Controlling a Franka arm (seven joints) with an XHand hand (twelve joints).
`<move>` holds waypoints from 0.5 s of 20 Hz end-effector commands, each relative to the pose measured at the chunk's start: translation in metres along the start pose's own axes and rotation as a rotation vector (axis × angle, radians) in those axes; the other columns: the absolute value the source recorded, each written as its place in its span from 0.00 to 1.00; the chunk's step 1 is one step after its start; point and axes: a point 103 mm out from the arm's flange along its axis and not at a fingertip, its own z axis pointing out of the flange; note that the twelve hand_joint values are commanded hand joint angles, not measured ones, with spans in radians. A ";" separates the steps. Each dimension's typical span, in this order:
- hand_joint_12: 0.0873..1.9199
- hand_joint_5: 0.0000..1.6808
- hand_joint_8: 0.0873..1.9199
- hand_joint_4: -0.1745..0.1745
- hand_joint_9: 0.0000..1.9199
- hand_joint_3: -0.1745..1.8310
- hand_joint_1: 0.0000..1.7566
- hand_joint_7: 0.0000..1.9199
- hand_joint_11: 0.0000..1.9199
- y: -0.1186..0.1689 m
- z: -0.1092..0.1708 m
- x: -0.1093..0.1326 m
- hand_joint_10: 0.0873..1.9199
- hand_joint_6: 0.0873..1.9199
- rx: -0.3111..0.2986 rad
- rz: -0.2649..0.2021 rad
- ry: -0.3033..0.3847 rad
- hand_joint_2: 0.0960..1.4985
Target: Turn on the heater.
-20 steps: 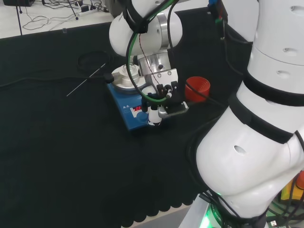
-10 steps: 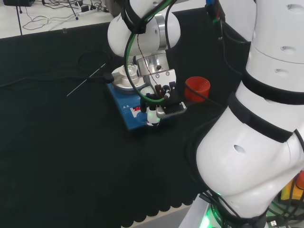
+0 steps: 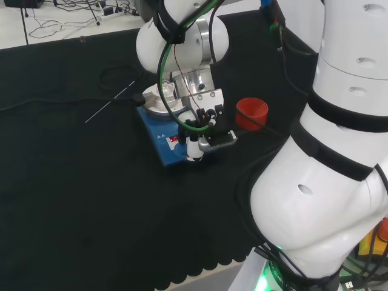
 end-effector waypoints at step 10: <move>0.67 0.18 0.69 0.34 0.87 0.57 0.80 0.80 0.80 0.002 0.003 -0.001 0.63 0.25 0.003 -0.004 0.008 0.42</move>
